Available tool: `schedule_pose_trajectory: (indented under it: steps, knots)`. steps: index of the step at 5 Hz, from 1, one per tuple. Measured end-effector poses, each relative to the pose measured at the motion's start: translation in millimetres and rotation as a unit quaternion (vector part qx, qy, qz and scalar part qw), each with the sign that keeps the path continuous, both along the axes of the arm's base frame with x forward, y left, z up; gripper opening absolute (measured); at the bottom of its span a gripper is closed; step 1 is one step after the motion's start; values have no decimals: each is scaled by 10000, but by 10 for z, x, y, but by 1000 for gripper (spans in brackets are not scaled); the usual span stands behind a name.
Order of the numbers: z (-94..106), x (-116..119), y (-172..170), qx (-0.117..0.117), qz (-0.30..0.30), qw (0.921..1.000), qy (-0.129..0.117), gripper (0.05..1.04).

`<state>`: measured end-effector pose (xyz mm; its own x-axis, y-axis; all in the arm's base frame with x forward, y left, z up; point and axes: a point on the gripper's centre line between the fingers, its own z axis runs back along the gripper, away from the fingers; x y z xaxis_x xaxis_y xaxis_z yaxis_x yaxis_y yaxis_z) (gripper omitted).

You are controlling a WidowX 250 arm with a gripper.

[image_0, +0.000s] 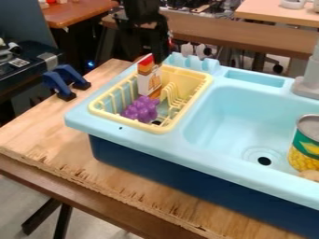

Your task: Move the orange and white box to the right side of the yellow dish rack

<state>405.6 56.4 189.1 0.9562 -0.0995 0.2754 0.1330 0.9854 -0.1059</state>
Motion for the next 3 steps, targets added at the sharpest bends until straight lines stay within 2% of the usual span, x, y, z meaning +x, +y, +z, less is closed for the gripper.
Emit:
schedule_pose_trajectory:
  steps: [1,3]
  knots:
    - [-27,-32,49,15,70,9998,168,1001]
    - [-215,1,148,223,394,9967,668,1001]
